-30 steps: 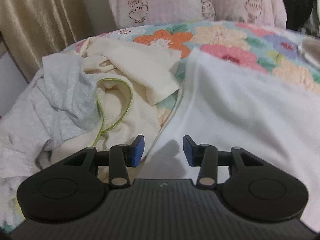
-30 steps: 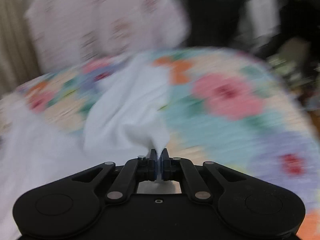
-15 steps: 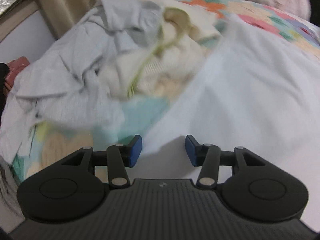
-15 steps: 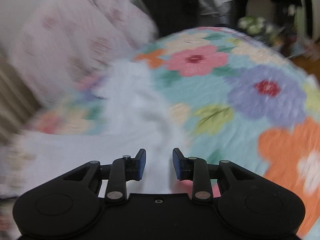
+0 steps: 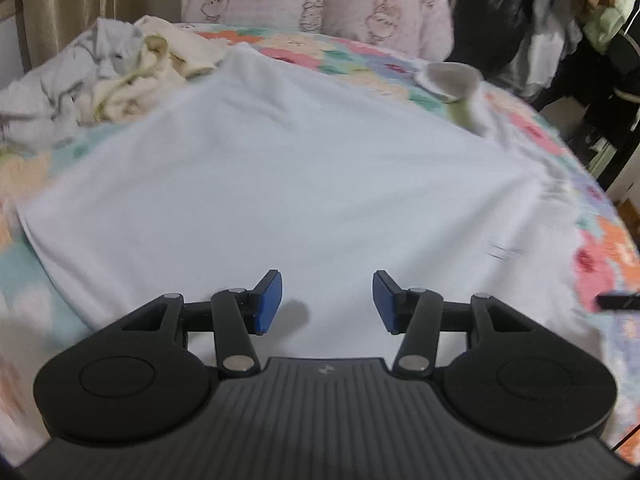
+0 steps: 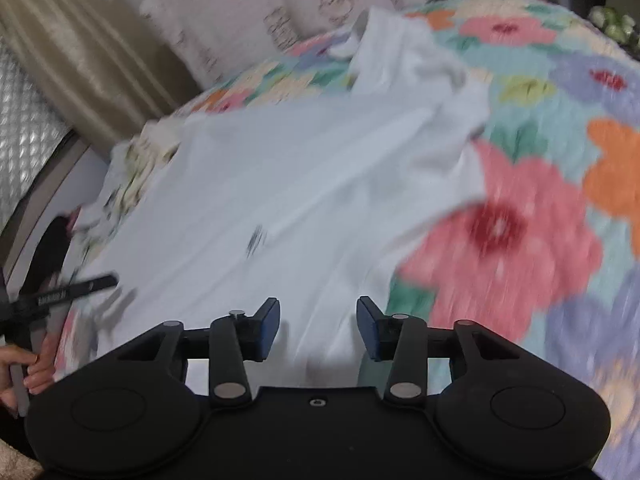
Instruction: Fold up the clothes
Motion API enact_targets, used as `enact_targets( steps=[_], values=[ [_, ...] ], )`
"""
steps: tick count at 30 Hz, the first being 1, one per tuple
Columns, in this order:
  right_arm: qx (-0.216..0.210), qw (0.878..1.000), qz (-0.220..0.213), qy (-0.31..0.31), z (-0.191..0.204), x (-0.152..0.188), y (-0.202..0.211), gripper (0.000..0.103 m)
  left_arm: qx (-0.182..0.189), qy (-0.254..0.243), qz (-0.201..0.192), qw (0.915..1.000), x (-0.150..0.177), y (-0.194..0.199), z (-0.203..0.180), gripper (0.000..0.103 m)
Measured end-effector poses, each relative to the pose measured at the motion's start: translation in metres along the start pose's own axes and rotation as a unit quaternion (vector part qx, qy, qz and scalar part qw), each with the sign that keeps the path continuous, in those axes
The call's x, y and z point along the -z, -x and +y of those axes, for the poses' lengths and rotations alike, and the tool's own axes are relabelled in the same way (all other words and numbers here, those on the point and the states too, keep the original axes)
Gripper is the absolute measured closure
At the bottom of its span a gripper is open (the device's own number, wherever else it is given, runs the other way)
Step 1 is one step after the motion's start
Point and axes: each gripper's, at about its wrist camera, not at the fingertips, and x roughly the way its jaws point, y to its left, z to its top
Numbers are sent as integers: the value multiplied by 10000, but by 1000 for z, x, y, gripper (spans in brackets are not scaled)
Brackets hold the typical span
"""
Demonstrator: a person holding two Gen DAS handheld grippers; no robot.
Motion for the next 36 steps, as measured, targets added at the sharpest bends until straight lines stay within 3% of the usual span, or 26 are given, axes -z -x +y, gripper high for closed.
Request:
enact_targets(
  steps=[4,11,14,16,18,19,23,26,29,33,36],
  values=[
    [82,9993,290,237,7,29,0,54,14,308,61,9995,34,18,-17,52],
    [455,9989,-61,68,26,41,7,54,-285,556,-118,9980,71,58,-13,52],
    [218,9995,-110,183,47,34,24,54,-245,541,-168,9981,91,68,-12,52],
    [145,9997,-121,129,60,28,33,54,22,186,-31,9998,97,77,-32,51],
    [167,9997,-107,130,72,21,40,54,349,-239,-26,9991,104,89,-51,39],
    [214,9996,-91,151,77,17,43,54,367,-347,-39,9987,109,91,-58,34],
    [430,9989,49,166,86,10,40,54,298,-685,-49,9972,123,84,-75,34],
    [329,9981,229,469,85,17,26,54,310,-871,25,9957,134,74,-83,34],
    [462,9980,279,322,68,31,16,54,16,-1247,161,9921,146,60,-91,34],
    [419,9988,109,-221,39,49,10,54,-734,-2029,323,9759,157,49,-104,33],
    [513,9979,-172,-348,29,66,12,53,-779,-2167,136,9730,160,48,-105,32]
  ],
)
